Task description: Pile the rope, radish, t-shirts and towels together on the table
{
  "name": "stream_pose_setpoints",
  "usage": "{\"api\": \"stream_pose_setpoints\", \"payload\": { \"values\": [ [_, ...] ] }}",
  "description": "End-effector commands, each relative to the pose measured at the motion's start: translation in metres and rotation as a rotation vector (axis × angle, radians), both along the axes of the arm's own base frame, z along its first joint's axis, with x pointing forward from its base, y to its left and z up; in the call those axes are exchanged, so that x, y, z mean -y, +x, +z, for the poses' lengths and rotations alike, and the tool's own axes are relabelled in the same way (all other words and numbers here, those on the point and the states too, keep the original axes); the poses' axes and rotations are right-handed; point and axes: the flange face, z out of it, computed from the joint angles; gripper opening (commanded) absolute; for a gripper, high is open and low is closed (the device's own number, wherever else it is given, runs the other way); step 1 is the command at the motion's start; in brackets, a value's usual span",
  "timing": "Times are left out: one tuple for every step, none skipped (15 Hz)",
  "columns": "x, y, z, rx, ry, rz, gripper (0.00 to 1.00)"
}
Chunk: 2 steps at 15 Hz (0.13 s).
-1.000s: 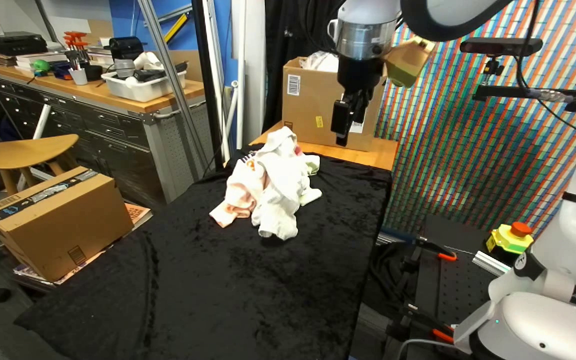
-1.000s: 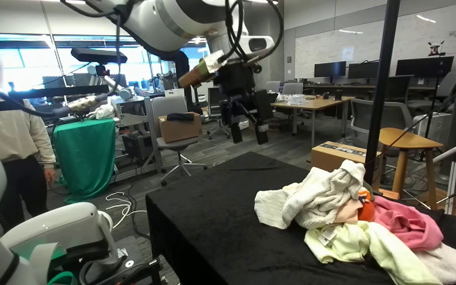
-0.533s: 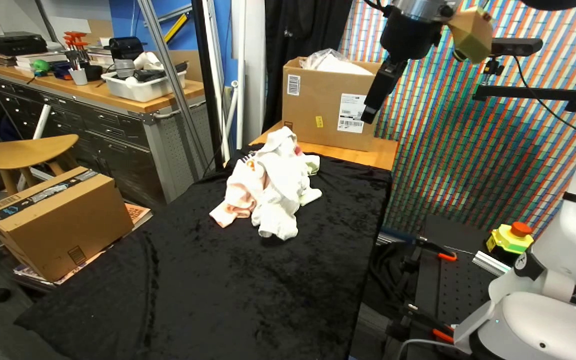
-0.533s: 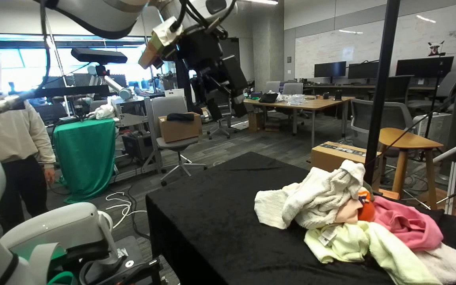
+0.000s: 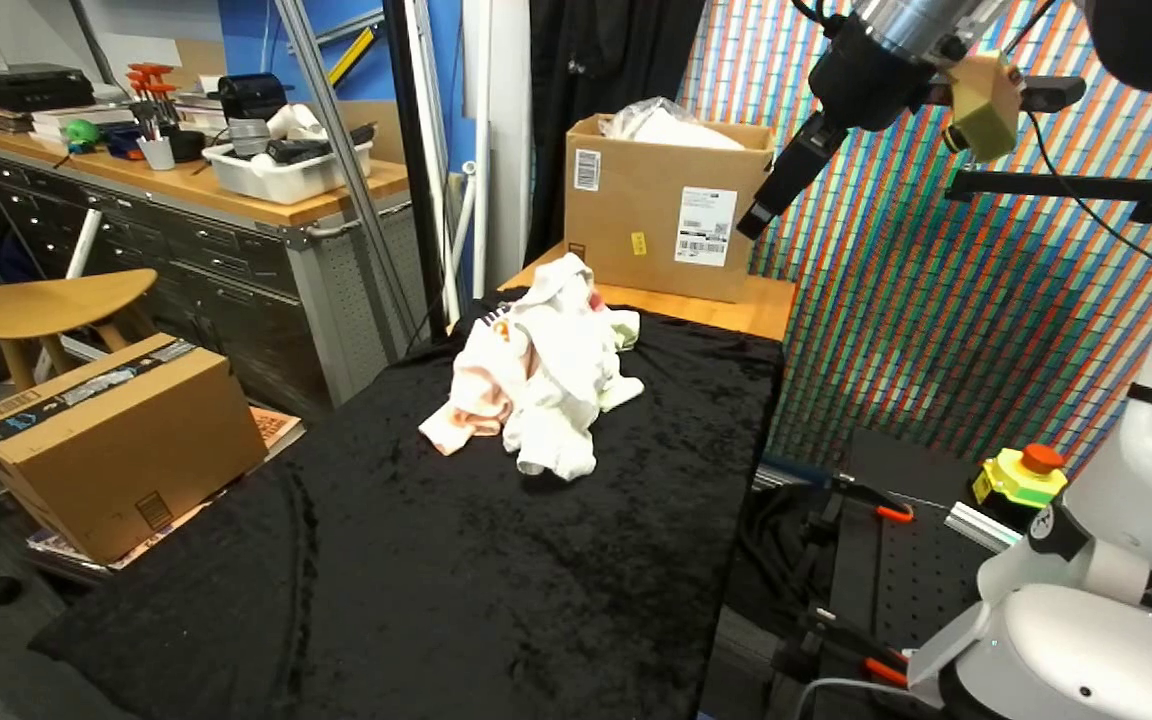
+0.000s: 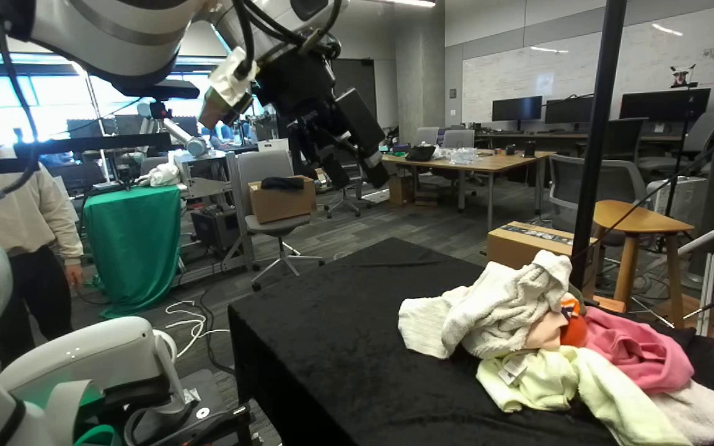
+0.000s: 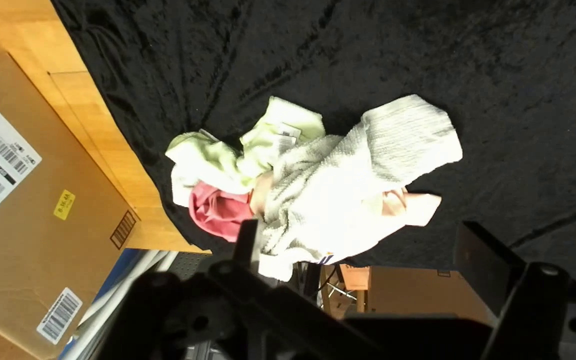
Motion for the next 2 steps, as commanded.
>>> {"api": "stream_pose_setpoints", "payload": {
  "values": [
    [0.0024,-0.0018,-0.0008,0.006,0.002,-0.002,1.00],
    [0.0035,-0.0030,-0.0004,0.009,0.002,-0.003,1.00]
  ]
}}
